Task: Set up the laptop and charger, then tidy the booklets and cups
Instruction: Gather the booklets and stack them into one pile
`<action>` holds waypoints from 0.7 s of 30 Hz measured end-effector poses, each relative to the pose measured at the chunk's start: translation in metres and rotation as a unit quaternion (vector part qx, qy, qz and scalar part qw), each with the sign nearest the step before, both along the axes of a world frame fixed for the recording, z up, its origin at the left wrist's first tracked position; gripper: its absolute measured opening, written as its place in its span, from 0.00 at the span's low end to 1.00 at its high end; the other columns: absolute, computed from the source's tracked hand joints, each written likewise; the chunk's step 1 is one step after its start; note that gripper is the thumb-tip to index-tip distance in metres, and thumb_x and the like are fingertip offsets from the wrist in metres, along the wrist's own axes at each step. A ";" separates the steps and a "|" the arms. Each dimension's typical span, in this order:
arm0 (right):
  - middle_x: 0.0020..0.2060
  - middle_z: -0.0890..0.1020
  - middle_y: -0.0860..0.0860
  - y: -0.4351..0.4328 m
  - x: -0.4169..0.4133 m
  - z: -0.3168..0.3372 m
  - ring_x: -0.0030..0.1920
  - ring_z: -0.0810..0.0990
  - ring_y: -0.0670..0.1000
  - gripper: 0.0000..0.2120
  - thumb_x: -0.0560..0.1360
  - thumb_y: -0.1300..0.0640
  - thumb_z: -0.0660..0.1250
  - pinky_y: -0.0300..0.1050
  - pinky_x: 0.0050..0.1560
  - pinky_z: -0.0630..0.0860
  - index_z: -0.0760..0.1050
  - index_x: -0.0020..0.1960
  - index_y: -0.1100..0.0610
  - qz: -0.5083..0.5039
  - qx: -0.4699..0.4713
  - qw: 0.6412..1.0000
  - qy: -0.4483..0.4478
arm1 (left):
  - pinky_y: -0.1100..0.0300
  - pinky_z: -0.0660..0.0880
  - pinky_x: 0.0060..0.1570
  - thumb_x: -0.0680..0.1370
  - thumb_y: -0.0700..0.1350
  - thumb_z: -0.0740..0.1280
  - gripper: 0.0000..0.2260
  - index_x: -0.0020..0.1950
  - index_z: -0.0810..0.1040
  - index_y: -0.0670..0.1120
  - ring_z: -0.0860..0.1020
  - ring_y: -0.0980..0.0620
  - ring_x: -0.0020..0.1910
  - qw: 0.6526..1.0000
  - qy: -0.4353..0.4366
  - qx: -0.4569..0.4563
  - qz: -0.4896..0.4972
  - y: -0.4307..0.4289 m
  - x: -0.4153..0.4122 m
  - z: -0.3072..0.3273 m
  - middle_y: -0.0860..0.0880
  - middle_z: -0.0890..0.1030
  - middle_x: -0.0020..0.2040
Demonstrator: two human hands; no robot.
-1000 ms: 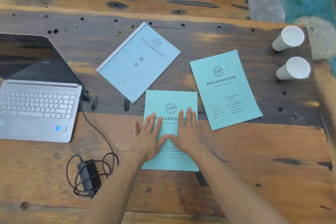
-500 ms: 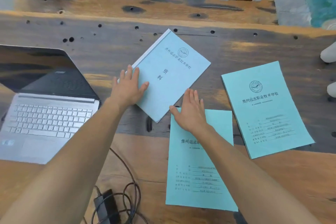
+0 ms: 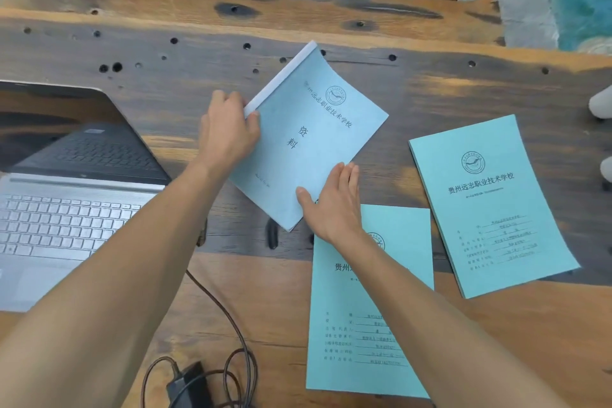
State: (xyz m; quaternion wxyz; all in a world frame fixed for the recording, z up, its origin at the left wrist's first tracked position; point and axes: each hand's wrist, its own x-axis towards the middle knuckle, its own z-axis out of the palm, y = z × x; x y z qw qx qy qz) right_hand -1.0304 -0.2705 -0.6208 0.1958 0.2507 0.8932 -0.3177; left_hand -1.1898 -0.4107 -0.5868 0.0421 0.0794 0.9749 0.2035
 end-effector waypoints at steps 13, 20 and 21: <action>0.72 0.73 0.43 0.003 -0.013 0.038 0.73 0.72 0.50 0.39 0.79 0.34 0.58 0.49 0.76 0.63 0.47 0.83 0.46 -0.304 -0.348 0.874 0.151 | 0.55 0.74 0.48 0.79 0.49 0.65 0.08 0.56 0.77 0.49 0.80 0.52 0.49 0.966 0.010 0.248 -0.068 -0.001 0.058 0.097 0.57 0.82 0.47; 0.62 0.83 0.40 0.019 0.001 0.070 0.63 0.81 0.44 0.34 0.68 0.27 0.63 0.55 0.69 0.75 0.76 0.68 0.44 -0.363 -0.452 0.790 0.200 | 0.49 0.80 0.48 0.78 0.51 0.66 0.12 0.57 0.79 0.46 0.85 0.49 0.48 0.899 -0.103 0.424 0.017 0.012 0.106 0.112 0.46 0.87 0.49; 0.60 0.84 0.41 0.026 0.007 0.072 0.61 0.83 0.46 0.32 0.69 0.28 0.64 0.56 0.68 0.76 0.78 0.66 0.45 -0.368 -0.484 0.770 0.193 | 0.50 0.80 0.48 0.78 0.51 0.66 0.11 0.57 0.79 0.47 0.85 0.49 0.47 0.890 -0.122 0.438 0.029 0.014 0.115 0.109 0.47 0.87 0.48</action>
